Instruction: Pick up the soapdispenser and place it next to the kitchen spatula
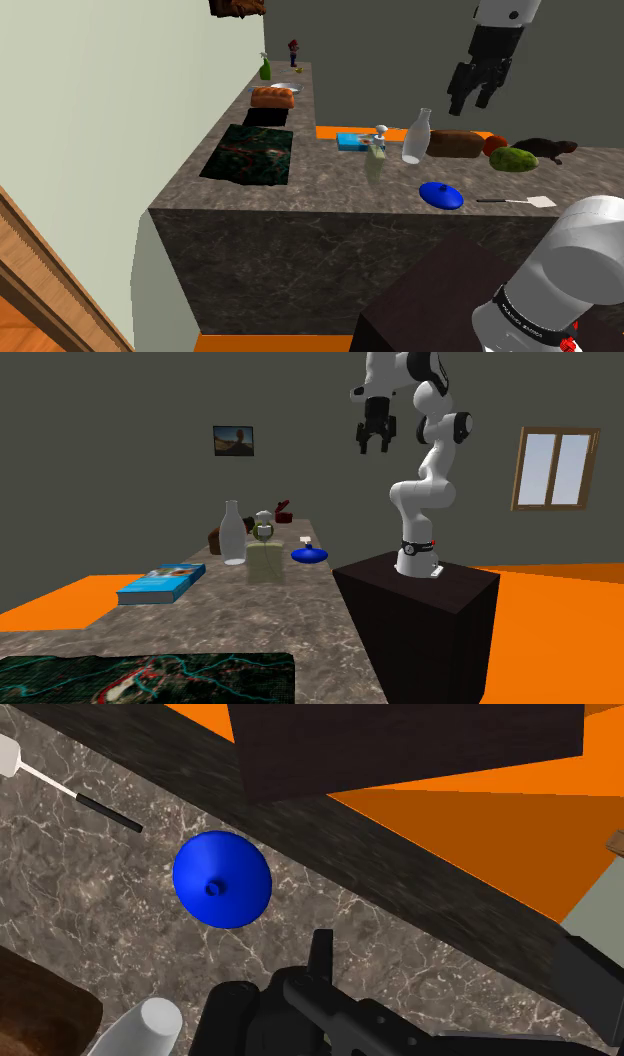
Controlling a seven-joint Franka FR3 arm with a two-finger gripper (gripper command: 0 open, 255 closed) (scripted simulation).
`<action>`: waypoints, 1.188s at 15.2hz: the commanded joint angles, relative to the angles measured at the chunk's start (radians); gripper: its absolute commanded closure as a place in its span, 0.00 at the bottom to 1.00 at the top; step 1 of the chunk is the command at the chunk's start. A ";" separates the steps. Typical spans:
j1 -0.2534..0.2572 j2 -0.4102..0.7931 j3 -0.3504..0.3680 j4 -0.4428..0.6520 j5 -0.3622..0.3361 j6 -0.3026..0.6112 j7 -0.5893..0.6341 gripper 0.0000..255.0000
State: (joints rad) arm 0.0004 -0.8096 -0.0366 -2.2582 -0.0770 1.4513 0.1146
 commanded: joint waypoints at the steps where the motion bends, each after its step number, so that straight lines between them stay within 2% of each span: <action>1: 0.000 0.000 0.000 0.000 0.000 0.000 0.000 0.00; 10: -0.030 0.193 -0.013 -0.100 -0.049 0.314 0.049 0.00; 18: -0.062 0.440 -0.028 -0.090 -0.098 0.569 0.103 0.00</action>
State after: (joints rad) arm -0.0581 -0.4116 -0.0639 -2.3566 -0.1695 1.9826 0.2072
